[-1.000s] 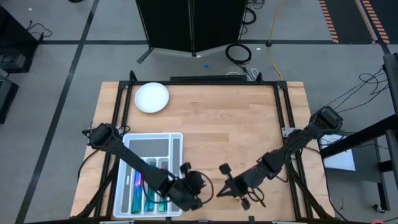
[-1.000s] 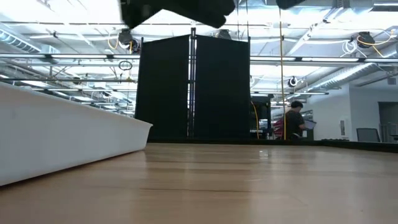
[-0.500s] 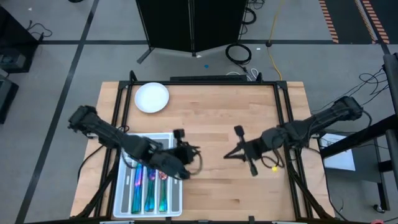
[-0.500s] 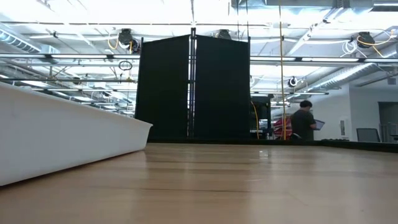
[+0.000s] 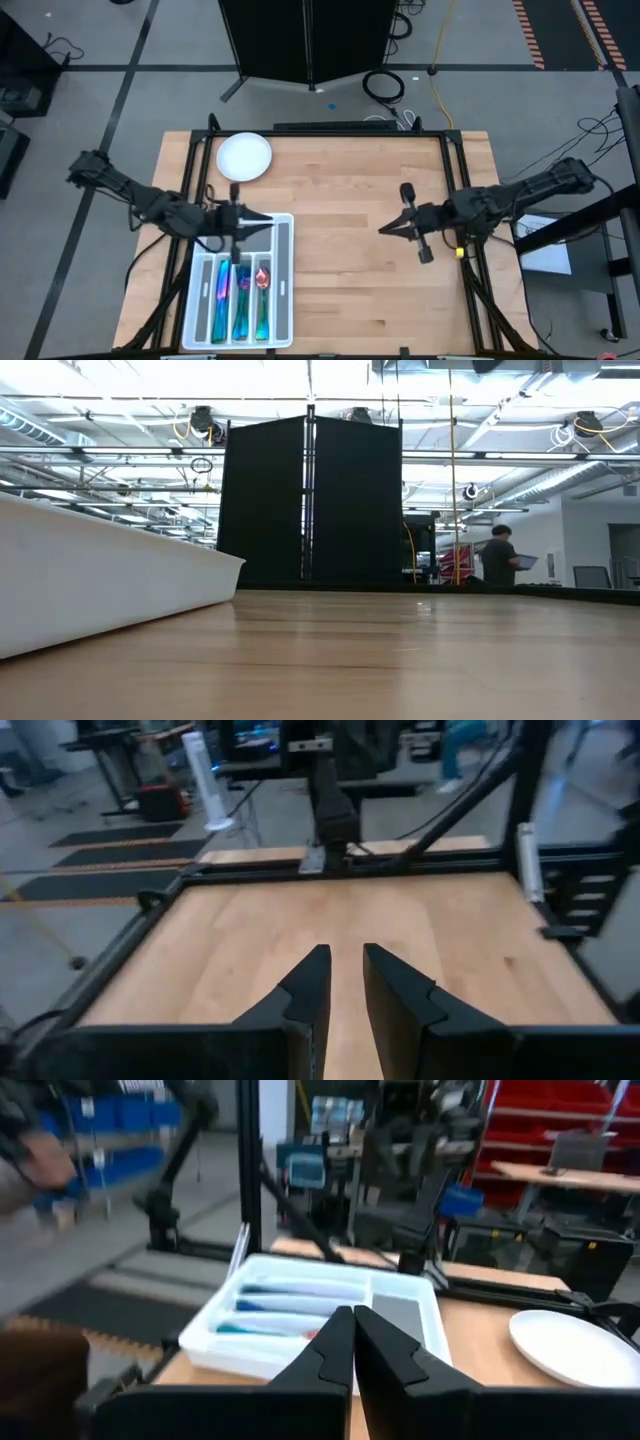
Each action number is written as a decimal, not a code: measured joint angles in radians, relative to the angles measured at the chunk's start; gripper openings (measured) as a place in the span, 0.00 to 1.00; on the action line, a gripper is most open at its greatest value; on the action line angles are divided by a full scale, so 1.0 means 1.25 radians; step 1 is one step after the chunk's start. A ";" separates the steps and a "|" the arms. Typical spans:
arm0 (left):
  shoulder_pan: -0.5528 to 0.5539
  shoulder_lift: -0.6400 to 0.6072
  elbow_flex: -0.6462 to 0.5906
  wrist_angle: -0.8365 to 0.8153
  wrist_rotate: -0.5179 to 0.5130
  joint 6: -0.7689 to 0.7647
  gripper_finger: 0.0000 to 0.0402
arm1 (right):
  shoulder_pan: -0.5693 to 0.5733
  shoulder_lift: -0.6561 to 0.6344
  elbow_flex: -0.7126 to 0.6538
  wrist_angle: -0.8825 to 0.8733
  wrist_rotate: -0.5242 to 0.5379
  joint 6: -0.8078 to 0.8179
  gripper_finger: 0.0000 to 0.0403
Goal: Sort silverware
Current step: Return to Home Position
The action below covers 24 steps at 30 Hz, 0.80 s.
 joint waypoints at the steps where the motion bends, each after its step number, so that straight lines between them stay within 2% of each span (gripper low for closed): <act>1: 0.000 -0.029 -0.027 0.010 0.012 -0.005 0.16 | -0.002 -0.020 -0.027 0.027 0.001 0.010 0.00; 6: 0.000 -0.155 -0.136 0.025 0.031 -0.013 0.16 | -0.011 -0.100 -0.123 0.102 0.001 0.045 0.00; 12: 0.017 -0.266 -0.250 0.086 0.049 0.013 0.16 | -0.022 -0.142 -0.203 0.135 0.044 0.072 0.00; 18: 0.095 -0.325 -0.324 0.131 0.119 0.034 0.16 | -0.066 -0.151 -0.326 0.277 0.034 0.115 0.00; 24: 0.194 -0.362 -0.371 0.150 0.216 0.042 0.16 | -0.134 -0.182 -0.420 0.342 -0.005 0.171 0.00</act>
